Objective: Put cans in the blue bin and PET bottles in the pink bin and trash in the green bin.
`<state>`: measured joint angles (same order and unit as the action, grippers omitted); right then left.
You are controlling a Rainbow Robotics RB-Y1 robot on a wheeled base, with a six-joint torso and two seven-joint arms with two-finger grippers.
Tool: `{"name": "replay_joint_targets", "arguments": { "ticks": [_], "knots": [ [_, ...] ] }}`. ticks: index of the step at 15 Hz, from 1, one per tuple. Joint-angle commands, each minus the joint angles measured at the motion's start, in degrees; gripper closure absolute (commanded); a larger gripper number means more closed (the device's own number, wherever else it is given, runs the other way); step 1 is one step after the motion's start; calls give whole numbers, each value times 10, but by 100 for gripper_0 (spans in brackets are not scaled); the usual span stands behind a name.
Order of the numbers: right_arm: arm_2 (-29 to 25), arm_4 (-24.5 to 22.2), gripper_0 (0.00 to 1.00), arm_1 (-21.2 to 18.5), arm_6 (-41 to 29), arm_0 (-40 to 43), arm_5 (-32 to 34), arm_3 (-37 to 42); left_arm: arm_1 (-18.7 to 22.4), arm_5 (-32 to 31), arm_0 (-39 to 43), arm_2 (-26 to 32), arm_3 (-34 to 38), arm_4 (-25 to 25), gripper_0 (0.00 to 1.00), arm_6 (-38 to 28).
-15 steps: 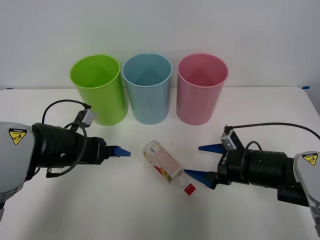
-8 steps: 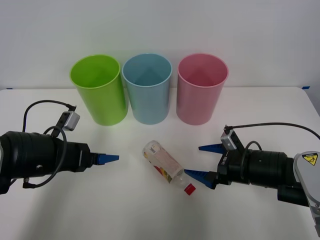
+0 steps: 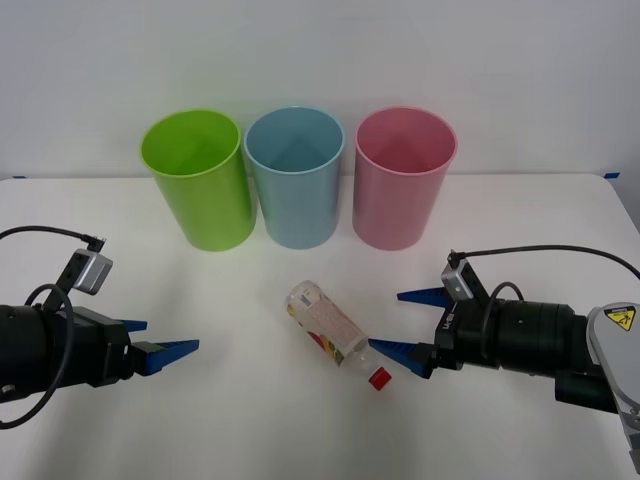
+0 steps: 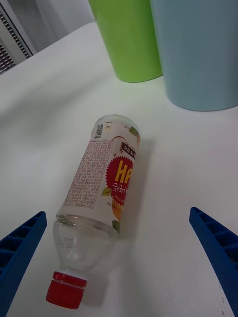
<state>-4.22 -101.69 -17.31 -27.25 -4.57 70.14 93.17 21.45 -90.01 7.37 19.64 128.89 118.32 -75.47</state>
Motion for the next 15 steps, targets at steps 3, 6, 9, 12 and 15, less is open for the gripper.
{"name": "replay_joint_targets", "arguments": {
  "ticks": [3,6,9,12,15],
  "knots": [
    [0,0,0,0,0,0,0,0,0,0,54,35,25,-35,0,30],
    [0,0,0,0,0,0,0,0,0,1,70,53,24,-71,0,50],
    [0,0,0,0,0,0,0,0,0,22,86,63,22,-108,0,62],
    [0,0,0,0,0,0,0,0,0,60,108,69,17,-149,0,88],
    [0,0,0,0,0,0,0,0,0,91,125,73,17,-185,0,107]
  ]
}}
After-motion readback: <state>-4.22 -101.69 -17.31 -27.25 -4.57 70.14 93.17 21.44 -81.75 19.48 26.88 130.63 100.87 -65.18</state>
